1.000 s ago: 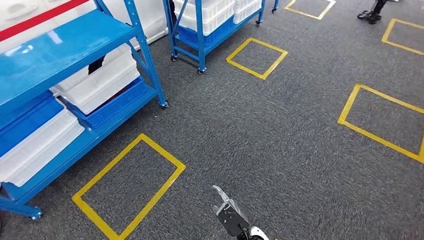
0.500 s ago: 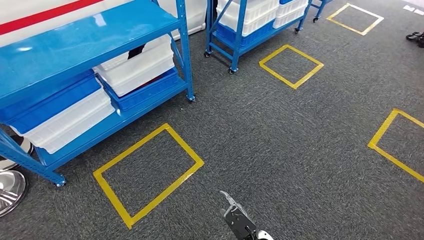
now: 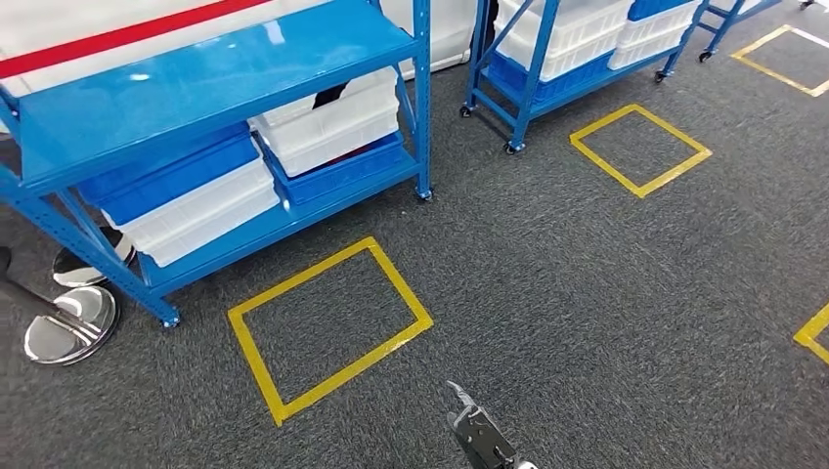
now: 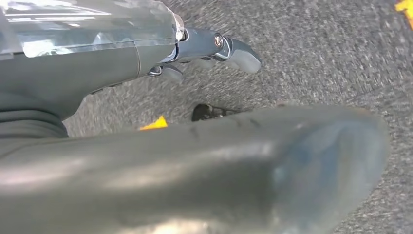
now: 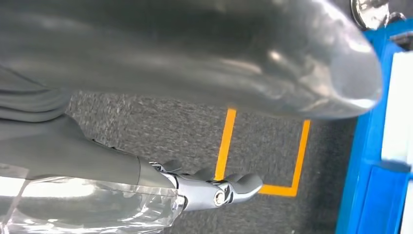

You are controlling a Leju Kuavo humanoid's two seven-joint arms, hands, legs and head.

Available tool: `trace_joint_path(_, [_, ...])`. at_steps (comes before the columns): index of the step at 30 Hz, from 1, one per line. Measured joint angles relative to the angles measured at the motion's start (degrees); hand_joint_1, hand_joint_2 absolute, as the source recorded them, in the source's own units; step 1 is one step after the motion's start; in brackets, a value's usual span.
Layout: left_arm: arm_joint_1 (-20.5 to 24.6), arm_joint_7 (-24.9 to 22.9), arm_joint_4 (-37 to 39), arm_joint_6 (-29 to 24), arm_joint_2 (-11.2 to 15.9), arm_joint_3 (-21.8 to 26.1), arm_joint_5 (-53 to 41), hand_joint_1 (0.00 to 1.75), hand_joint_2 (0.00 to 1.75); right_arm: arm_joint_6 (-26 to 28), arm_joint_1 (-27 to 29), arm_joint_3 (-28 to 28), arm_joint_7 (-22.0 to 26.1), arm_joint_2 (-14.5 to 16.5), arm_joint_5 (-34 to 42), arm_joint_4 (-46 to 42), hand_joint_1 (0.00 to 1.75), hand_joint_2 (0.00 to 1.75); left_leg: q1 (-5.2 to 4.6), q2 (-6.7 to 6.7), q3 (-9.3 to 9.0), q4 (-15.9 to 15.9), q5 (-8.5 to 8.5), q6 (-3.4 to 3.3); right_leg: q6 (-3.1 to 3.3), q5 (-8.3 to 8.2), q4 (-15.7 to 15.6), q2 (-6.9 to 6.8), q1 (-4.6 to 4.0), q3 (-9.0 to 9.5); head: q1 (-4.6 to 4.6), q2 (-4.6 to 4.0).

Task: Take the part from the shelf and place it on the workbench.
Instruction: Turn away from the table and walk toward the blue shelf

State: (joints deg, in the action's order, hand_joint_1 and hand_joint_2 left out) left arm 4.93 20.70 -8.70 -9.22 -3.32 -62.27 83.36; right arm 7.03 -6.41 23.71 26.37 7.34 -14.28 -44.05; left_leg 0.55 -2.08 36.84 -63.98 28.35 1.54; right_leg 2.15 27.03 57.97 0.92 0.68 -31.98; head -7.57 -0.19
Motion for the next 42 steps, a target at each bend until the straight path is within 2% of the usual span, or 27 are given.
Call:
trace_joint_path(2, [0.0, 0.0, 0.0, 0.0, 0.0, 0.0, 0.0, 0.0, 0.0, -0.3, 0.1, -0.2, 0.2, 0.0, 0.1, 0.6, 0.0, 0.0, 0.1, 1.25, 3.6, -7.8, 3.49, 0.33, 0.3, 0.14, 0.0, -1.72, -0.24, -0.05, -0.01, -0.01])
trace_joint_path(3, [-0.1, 0.0, 0.0, 0.0, 0.0, 0.0, 0.0, 0.0, 0.0, -0.4, 0.1, -0.3, 0.3, -0.1, 0.3, 0.9, 0.0, 0.0, 0.16, 1.46, 4.58, -10.0, 4.04, 0.45, 0.34, 0.21, 0.1, -2.54, -0.32, -0.06, -0.01, -0.01])
trace_joint_path(4, [-0.3, 0.0, 0.0, 0.1, 0.0, 0.0, 0.0, 0.0, 0.0, -0.6, 0.0, -0.3, 0.5, -0.1, 0.4, 1.3, 0.0, 0.0, 0.18, 1.63, 4.46, -10.1, 3.5, 0.52, 0.32, 0.28, 0.1, -3.27, -0.36, -0.04, -0.01, -0.01])
trace_joint_path(6, [-0.4, -0.1, 0.0, 0.1, 0.0, 0.0, -0.1, 0.0, 0.0, -0.8, -0.1, -0.3, 0.8, 0.0, 0.7, 1.8, 0.0, 0.0, 0.14, 2.65, 0.86, -3.7, 0.04, 0.35, 0.13, 0.51, 0.2, -4.51, -0.41, 0.17, -0.01, -0.01])
trace_joint_path(8, [-0.4, -0.1, 0.0, 0.0, 0.1, 0.0, 0.0, 0.0, 0.0, -0.8, -0.2, -0.3, 1.0, 0.0, 0.9, 2.1, 0.0, 0.0, -0.31, 4.69, -3.09, 3.7, -2.35, -0.27, -0.32, 0.83, 0.3, -5.6, -0.67, 0.41, 0.0, -0.01])
trace_joint_path(10, [-0.3, -0.2, 0.0, -0.2, 0.1, 0.0, 0.0, 0.0, 0.0, -0.8, -0.3, -0.3, 0.9, 0.1, 1.0, 2.3, 0.0, 0.0, -0.75, 5.27, -4.14, 6.0, -2.6, -0.89, -0.85, 1.04, 0.4, -6.56, -0.87, 0.56, 0.01, -0.01])
trace_joint_path(12, [-0.4, -0.5, 0.0, -0.8, 0.0, 0.0, 0.1, 0.0, 0.0, -0.8, -0.5, -0.3, 0.4, 0.5, 1.0, 2.5, 0.0, 0.0, -0.58, 4.15, -4.13, 6.3, -2.92, -1.42, -1.39, 1.26, 0.5, -7.11, -0.85, 0.79, 0.01, -0.01])
trace_joint_path(14, [-0.3, -1.0, 0.0, -1.3, 0.0, 0.1, 0.2, 0.0, 0.0, -0.8, -1.0, -0.3, -0.2, 0.9, 1.0, 2.6, 0.0, 0.0, -0.19, 3.19, -4.32, 6.8, -3.31, -2.04, -1.97, 2.91, 2.6, -4.98, -0.64, 0.03, 0.01, 0.0])
trace_joint_path(16, [0.2, -1.2, 0.0, -1.6, -0.1, 0.1, 0.4, 0.0, 0.0, -1.0, -1.5, -0.3, -0.6, 1.0, 0.9, 2.8, 0.0, 0.0, -0.04, 2.19, -4.28, 7.0, -3.54, -2.47, -2.33, 6.41, 9.0, -2.06, -0.35, -2.98, 0.01, 0.0])
trace_joint_path(17, [0.4, -1.2, 0.0, -1.7, -0.1, 0.2, 0.5, 0.0, 0.0, -1.2, -1.5, -0.3, -0.7, 1.0, 0.9, 3.0, 0.0, 0.0, -0.05, 1.55, -4.18, 7.0, -3.59, -2.57, -2.43, 7.96, 12.8, -1.48, -0.27, -4.89, 0.01, 0.0])
trace_joint_path(18, [0.4, -1.2, 0.0, -1.7, -0.2, 0.2, 0.6, 0.0, 0.0, -1.3, -1.6, -0.3, -0.8, 1.0, 0.9, 3.3, 0.0, 0.0, -0.05, 0.83, -4.12, 6.9, -3.61, -2.58, -2.51, 8.56, 15.4, -1.28, -0.21, -6.27, 0.01, 0.01])
trace_joint_path(19, [0.4, -1.2, 0.0, -1.8, -0.2, 0.3, 0.6, 0.0, 0.0, -1.4, -1.6, -0.3, -0.9, 1.0, 0.8, 3.5, 0.0, 0.0, -0.05, 0.08, -4.09, 6.8, -3.63, -2.56, -2.55, 8.06, 16.2, -1.2, -0.14, -6.76, 0.01, 0.01])
trace_joint_path(20, [0.3, -1.2, 0.0, -1.8, -0.2, 0.4, 0.6, 0.0, 0.0, -1.5, -1.6, -0.4, -1.0, 1.0, 0.8, 3.7, 0.0, 0.0, -0.04, -0.69, -4.1, 6.7, -3.63, -2.49, -2.53, 6.46, 14.6, -1.04, -0.05, -6.16, 0.01, 0.01])
trace_joint_path(21, [0.3, -1.2, 0.0, -1.8, -0.3, 0.5, 0.6, 0.0, 0.0, -1.5, -1.7, -0.4, -1.0, 1.0, 0.7, 3.8, 0.0, 0.0, -0.01, -1.42, -4.11, 6.6, -3.6, -2.37, -2.45, 4.2, 11.1, -0.61, 0.08, -4.61, 0.01, 0.01])
trace_joint_path(23, [0.4, -1.2, 0.0, -1.8, -0.5, 0.6, 0.7, 0.0, 0.0, -1.5, -1.9, -0.4, -1.0, 1.0, 0.7, 4.0, 0.0, 0.0, -0.05, -2.65, -3.96, 6.2, -3.51, -1.91, -2.25, 1.1, 3.9, 1.34, 0.29, -1.43, 0.01, 0.0])
trace_joint_path(25, [0.4, -1.2, 0.0, -1.8, -0.6, 0.7, 0.7, 0.0, 0.0, -1.5, -2.1, -0.3, -1.1, 1.1, 0.7, 4.2, 0.0, 0.0, -0.11, -3.5, -3.61, 6.0, -3.56, -1.24, -1.97, 0.51, 1.3, 2.25, 0.22, -0.42, 0.01, -0.01])
trace_joint_path(27, [0.3, -1.2, 0.0, -1.8, -0.6, 0.7, 0.7, 0.0, 0.0, -1.5, -2.1, -0.4, -1.1, 1.2, 0.6, 4.3, 0.0, 0.0, -0.02, -4.03, -3.3, 6.1, -3.68, -0.49, -1.33, 0.16, 1.1, 1.27, 0.13, -0.44, 0.01, 0.0])
trace_joint_path(29, [0.4, -1.2, 0.0, -1.8, -0.6, 0.7, 0.7, 0.0, 0.0, -1.5, -2.4, -0.4, -1.1, 1.5, 0.5, 4.4, 0.0, 0.0, -0.04, -2.4, -2.39, 4.3, -2.47, 0.02, -0.46, -0.13, 0.6, 0.19, 0.23, -0.32, 0.01, 0.0])
trace_joint_path(31, [0.5, -1.2, 0.0, -1.8, -0.6, 0.7, 0.6, 0.0, 0.0, -1.5, -2.5, -0.4, -1.3, 1.7, 0.2, 4.5, 0.0, 0.0, -0.07, 0.25, 0.43, -1.9, 0.97, 0.32, 0.1, -0.16, 0.4, -1.12, 0.11, -0.28, 0.0, 0.0])
trace_joint_path(33, [0.6, -1.2, 0.0, -1.9, -0.6, 0.7, 0.6, 0.0, 0.0, -1.5, -2.4, -0.4, -1.4, 1.7, 0.0, 4.7, 0.0, 0.0, 0.06, 1.32, 3.67, -9.0, 3.96, 0.57, 0.28, -0.06, 0.5, -2.57, -0.15, -0.35, 0.01, 0.01])
trace_joint_path(34, [0.5, -1.2, 0.0, -1.9, -0.6, 0.7, 0.6, 0.0, 0.0, -1.5, -2.4, -0.4, -1.5, 1.7, -0.1, 4.8, 0.0, 0.0, 0.1, 1.53, 4.2, -10.4, 4.09, 0.62, 0.32, -0.01, 0.5, -3.28, -0.24, -0.36, 0.01, 0.01])
trace_joint_path(35, [0.5, -1.2, 0.0, -1.9, -0.6, 0.7, 0.6, 0.0, 0.0, -1.5, -2.4, -0.4, -1.5, 1.8, -0.1, 4.9, 0.0, 0.0, 0.11, 1.75, 3.54, -9.4, 3.11, 0.6, 0.31, 0.05, 0.5, -3.92, -0.3, -0.33, 0.01, 0.01])
trace_joint_path(36, [0.5, -1.2, 0.0, -1.9, -0.6, 0.7, 0.6, 0.0, 0.0, -1.5, -2.4, -0.4, -1.5, 1.8, -0.2, 4.9, 0.0, 0.0, 0.09, 2.16, 1.76, -6.2, 1.31, 0.47, 0.24, 0.14, 0.5, -4.52, -0.35, -0.23, 0.01, 0.0])
trace_joint_path(38, [0.6, -1.2, 0.0, -2.0, -0.6, 0.7, 0.6, 0.0, 0.0, -1.5, -2.4, -0.4, -1.5, 1.9, -0.5, 4.9, 0.0, 0.0, -0.27, 4.53, -2.59, 1.9, -1.74, -0.15, -0.05, 0.38, 0.6, -5.55, -0.56, 0.01, 0.01, 0.01])
trace_joint_path(39, [0.6, -1.3, 0.0, -2.0, -0.6, 0.7, 0.6, 0.0, 0.0, -1.4, -2.4, -0.4, -1.6, 1.9, -0.7, 4.9, 0.0, 0.0, -0.53, 5.51, -3.92, 4.6, -2.42, -0.56, -0.29, 0.48, 0.7, -5.97, -0.69, 0.08, 0.01, 0.0])
trace_joint_path(40, [0.7, -1.3, 0.0, -2.0, -0.6, 0.7, 0.5, 0.0, 0.0, -1.3, -2.4, -0.4, -1.6, 1.9, -0.9, 4.9, 0.0, 0.0, -0.76, 6.13, -4.44, 5.8, -2.5, -0.91, -0.54, 0.55, 0.7, -6.37, -0.8, 0.12, 0.01, 0.01])
trace_joint_path(42, [0.6, -1.5, 0.0, -2.0, -0.6, 0.7, 0.5, 0.0, 0.0, -1.0, -2.4, -0.4, -1.6, 2.0, -1.2, 4.9, 0.0, 0.0, -0.81, 5.35, -4.39, 6.1, -2.61, -1.44, -1.08, 0.64, 0.7, -7.06, -0.89, 0.24, 0.01, 0.01])
